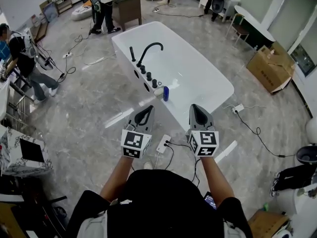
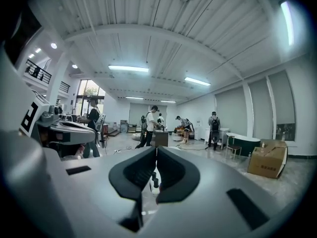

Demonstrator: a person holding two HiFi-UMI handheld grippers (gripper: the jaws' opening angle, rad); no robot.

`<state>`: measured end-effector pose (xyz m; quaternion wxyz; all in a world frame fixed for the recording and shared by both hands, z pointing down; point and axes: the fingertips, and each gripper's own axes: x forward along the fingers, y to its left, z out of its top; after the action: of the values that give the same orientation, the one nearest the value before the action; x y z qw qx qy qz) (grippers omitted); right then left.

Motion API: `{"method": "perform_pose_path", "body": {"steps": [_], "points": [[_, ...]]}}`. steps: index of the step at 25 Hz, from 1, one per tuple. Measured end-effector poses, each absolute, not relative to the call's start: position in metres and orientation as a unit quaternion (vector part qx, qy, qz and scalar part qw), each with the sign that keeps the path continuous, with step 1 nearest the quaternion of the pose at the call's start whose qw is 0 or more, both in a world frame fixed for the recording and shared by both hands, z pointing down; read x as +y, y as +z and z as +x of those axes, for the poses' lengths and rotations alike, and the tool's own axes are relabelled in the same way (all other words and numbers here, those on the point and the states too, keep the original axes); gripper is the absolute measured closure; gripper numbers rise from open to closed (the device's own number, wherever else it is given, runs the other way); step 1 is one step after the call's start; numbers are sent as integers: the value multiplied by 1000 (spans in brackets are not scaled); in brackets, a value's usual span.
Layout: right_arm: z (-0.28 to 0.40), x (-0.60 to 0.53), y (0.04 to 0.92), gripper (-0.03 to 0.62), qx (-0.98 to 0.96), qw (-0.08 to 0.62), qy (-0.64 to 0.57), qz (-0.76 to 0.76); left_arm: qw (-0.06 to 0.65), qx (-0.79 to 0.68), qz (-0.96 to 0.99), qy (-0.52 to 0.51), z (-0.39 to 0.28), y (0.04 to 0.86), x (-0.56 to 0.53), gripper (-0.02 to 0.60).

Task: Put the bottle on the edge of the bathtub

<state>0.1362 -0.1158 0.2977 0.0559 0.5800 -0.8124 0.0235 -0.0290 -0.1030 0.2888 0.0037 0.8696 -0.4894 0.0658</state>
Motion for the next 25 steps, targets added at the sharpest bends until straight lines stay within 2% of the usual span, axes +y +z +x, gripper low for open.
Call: {"method": "perform_pose_path", "body": {"steps": [25], "points": [[141, -85, 298, 569, -822, 47, 27, 567, -3, -501, 864, 58, -14, 278, -68, 571]]}}
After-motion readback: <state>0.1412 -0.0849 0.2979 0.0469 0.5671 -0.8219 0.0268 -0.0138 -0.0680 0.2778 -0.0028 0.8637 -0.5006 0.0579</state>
